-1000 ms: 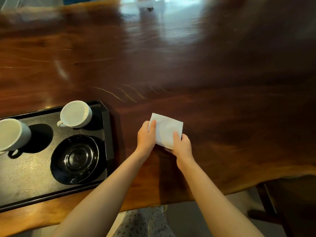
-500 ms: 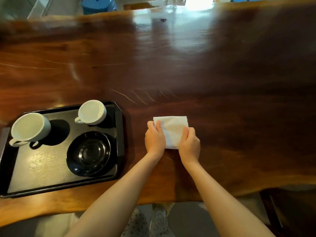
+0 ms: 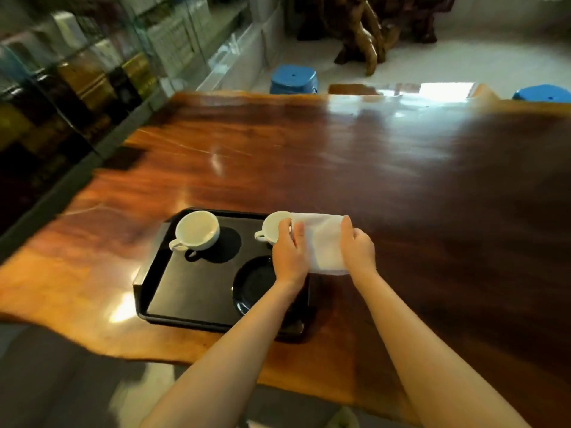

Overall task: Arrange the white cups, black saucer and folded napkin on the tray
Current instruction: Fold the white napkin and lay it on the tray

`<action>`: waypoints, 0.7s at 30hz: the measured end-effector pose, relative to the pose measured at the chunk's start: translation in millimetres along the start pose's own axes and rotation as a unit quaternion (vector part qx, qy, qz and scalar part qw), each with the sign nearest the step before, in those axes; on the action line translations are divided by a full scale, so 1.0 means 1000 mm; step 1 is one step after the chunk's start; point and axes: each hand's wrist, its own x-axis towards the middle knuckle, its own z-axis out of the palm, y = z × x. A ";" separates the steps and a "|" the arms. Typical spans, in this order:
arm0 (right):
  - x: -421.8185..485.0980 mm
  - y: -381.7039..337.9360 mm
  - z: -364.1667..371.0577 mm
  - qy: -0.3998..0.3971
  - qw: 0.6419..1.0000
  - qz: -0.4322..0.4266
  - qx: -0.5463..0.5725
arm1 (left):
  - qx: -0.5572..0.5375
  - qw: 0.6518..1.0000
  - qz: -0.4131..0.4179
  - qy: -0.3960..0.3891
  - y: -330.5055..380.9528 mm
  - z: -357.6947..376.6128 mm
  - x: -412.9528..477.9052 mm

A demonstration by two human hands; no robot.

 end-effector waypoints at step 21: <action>-0.105 -0.018 0.304 0.045 0.962 0.089 -0.253 | 0.054 0.970 -0.227 -0.069 -0.205 -0.234 0.060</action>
